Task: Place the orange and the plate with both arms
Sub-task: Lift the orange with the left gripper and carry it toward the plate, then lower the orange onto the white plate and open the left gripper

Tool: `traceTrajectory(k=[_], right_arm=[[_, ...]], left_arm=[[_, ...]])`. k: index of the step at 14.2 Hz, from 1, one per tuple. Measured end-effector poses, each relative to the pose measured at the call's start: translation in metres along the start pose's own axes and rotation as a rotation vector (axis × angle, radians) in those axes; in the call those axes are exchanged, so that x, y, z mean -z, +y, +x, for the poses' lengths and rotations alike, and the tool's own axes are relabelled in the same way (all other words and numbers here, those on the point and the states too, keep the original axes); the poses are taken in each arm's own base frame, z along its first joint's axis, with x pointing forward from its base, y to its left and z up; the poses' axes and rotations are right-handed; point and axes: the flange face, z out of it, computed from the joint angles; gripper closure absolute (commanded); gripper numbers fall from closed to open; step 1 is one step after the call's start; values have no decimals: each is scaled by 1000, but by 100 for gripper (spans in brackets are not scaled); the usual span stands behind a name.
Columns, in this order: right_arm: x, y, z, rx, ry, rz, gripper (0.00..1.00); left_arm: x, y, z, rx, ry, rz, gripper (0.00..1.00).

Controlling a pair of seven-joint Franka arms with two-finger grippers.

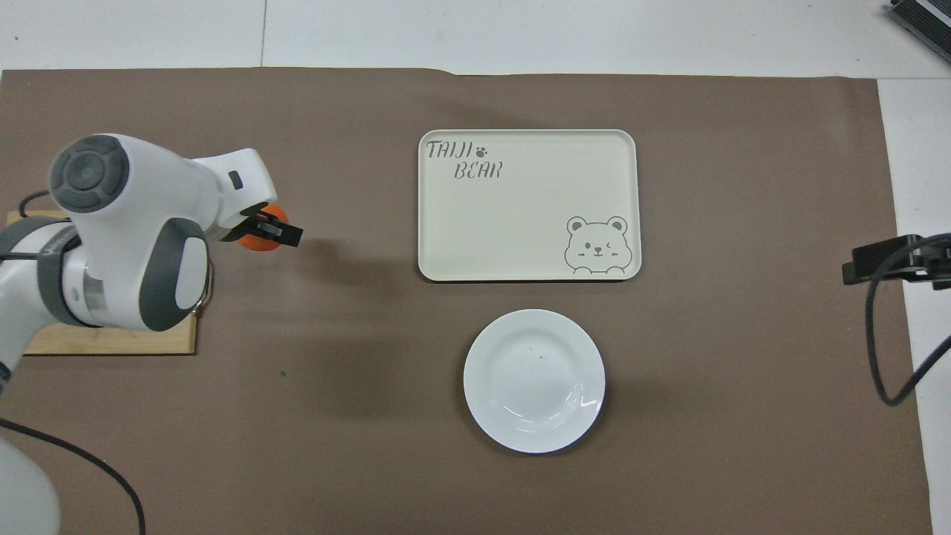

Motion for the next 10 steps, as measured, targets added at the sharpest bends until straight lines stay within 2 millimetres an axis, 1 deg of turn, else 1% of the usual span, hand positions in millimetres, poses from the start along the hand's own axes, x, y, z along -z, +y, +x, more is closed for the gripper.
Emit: traceTrajectory(k=[2,4,7,8,10], right_arm=[[0,0,0,0,0,0,0],[1,0,-1,0,2,0,0],[1,0,-1,0,2,0,0],[1,0,-2,0,2,0,0],[1,0,-2,0,1,0,0]], left_arm=[[0,61,9,-11,4,-15,100],[0,124,12,8,17,-30,100],[-5,211,8,8,38,-54,100],[-6,234,6,5,45,-62,100],[-9,271,0,-3,55,-76,100]])
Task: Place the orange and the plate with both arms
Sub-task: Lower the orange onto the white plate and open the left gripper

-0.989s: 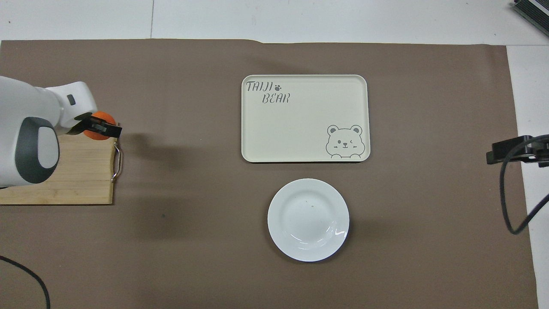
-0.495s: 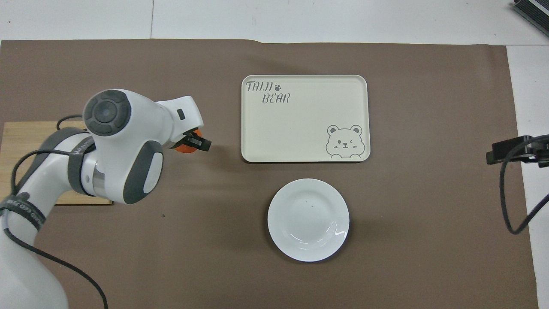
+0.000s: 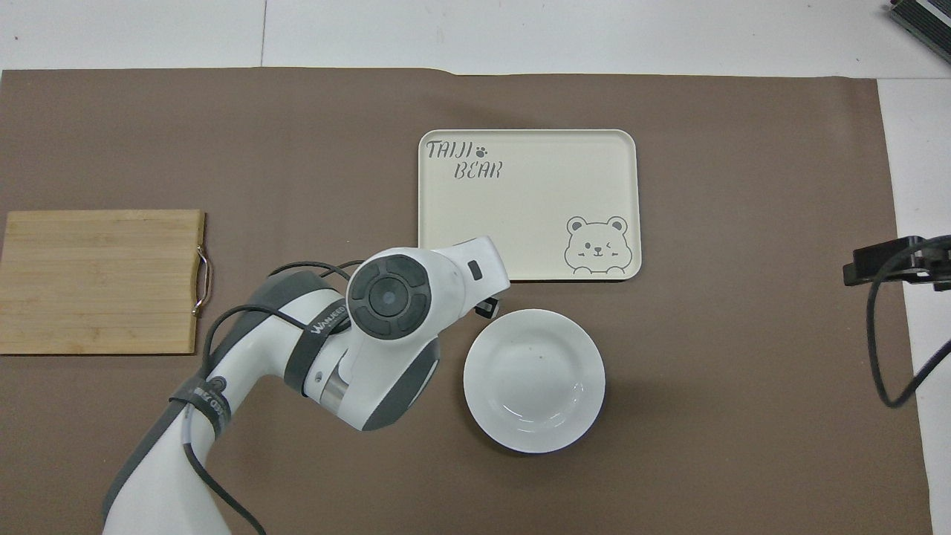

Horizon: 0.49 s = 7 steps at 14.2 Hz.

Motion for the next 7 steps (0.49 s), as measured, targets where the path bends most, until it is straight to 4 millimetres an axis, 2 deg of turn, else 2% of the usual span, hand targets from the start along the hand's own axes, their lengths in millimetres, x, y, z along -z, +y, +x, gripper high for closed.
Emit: traceTrajectory(k=[2,6,7], right_arm=[[-1,0,0,0,-2,0,0],[-1,0,0,0,-3,0,0],[-1,0,0,0,-3,0,0]], left_arm=[[-9,29,-8,-14,-6,-9,100],[-41,82,-30,-51,-38,-19,100],[-50,94,-36,-56,-51,-19,93]])
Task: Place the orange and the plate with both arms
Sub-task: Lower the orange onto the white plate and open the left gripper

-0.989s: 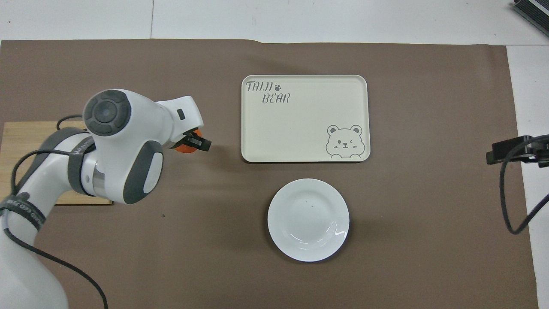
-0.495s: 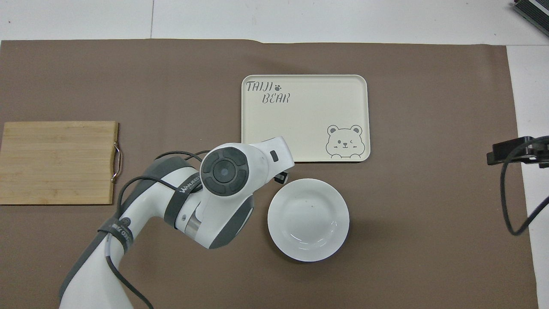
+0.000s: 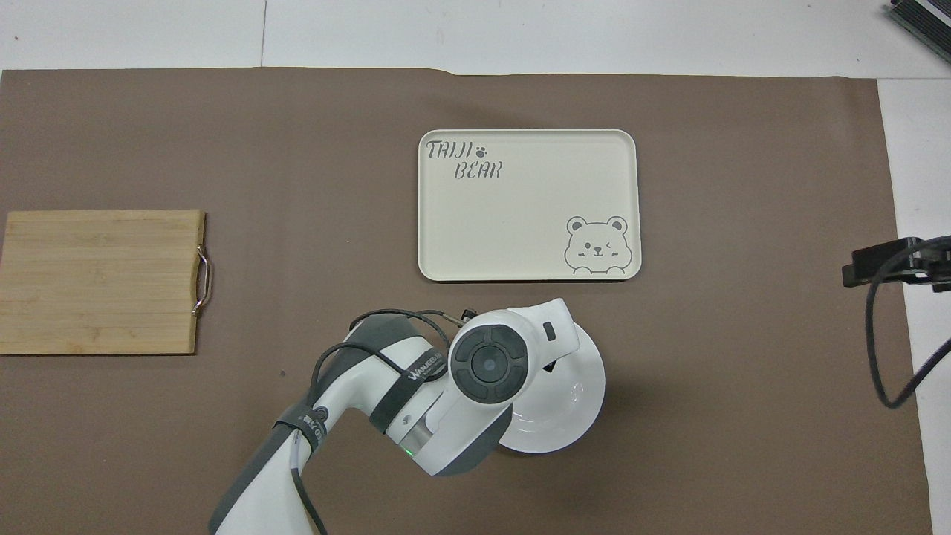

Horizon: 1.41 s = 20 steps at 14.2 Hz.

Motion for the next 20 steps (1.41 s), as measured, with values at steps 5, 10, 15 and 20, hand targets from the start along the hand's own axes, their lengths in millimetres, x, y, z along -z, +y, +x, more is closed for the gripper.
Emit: traceTrajectory(k=[5,10,15,20], right_arm=[[0,0,0,0,0,0,0],[0,0,0,0,0,0,0],[1,0,-1,0,1,0,0],[1,0,-1,0,1,0,0]], left_arm=[[-24,24,-12,10,-29,-26,12],[-25,28,-14,10,-34,-33,0],[-15,25,-10,35,-18,-37,0],[54,-14,0,101,-29,-27,0]])
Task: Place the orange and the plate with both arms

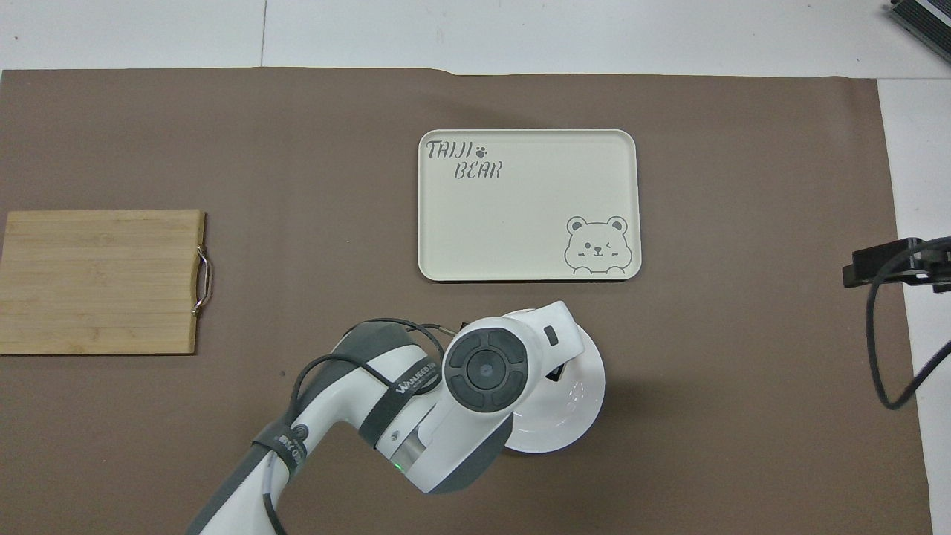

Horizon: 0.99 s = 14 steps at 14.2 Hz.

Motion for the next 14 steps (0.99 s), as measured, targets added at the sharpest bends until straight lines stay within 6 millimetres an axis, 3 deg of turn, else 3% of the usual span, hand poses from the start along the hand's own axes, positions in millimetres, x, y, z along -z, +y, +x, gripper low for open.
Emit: traceTrajectory(k=[5,8,10,14], right_arm=[[0,0,0,0,0,0,0],[0,0,0,0,0,0,0],[0,-1,0,3,0,0,0],[0,-1,0,2,0,0,0]], left_arm=[[44,-93,23,133,1,37,0],[71,-166,36,195,34,77,0],[103,-219,37,190,67,85,0],[181,-298,19,194,89,105,0]])
